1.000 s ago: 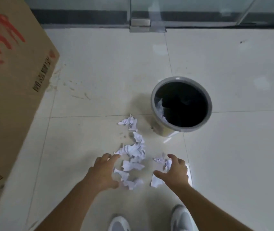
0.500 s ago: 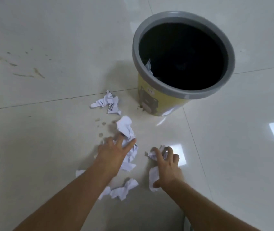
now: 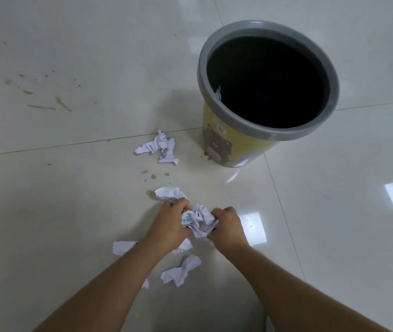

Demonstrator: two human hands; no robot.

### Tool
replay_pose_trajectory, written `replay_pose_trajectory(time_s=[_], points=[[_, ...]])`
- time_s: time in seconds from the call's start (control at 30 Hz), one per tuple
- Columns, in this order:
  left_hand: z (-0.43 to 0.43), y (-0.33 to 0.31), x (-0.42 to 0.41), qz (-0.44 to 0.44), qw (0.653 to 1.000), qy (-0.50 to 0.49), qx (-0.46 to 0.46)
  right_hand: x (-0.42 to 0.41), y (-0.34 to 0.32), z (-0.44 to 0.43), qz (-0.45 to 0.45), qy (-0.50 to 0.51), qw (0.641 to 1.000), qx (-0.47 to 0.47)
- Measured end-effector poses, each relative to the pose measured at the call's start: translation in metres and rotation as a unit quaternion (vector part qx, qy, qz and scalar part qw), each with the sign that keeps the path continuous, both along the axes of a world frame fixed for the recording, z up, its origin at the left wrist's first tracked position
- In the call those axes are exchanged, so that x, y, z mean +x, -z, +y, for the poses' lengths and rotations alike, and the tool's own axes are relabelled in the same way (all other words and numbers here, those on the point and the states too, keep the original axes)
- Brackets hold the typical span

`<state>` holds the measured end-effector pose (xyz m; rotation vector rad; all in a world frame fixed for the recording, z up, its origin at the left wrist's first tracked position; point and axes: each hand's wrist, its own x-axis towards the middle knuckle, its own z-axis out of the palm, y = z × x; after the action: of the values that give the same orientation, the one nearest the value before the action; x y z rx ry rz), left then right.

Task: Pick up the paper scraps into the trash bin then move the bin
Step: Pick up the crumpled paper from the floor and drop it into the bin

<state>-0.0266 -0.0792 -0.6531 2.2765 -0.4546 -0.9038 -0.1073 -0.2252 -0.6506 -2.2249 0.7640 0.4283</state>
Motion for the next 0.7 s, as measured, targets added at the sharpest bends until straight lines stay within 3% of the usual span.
replay_pose_trajectory(time_s=[0.13,0.33,0.5,0.7], points=[[0.014,-0.052,0.029,-0.045,0.993,-0.093,-0.052,0.048,-0.048,0.022,-0.088,-0.03,0.996,0.008],[0.035,-0.187,0.103,-0.135,0.957,-0.219,-0.131,0.145,-0.177,0.052,-0.292,-0.057,0.955,0.01],[-0.017,-0.282,0.148,-0.221,0.934,-0.183,-0.214,0.184,-0.275,0.002,-0.393,-0.031,0.918,-0.031],[-0.113,-0.283,0.147,-0.195,0.937,-0.119,-0.264,0.16,-0.294,-0.088,-0.383,0.036,0.922,-0.045]])
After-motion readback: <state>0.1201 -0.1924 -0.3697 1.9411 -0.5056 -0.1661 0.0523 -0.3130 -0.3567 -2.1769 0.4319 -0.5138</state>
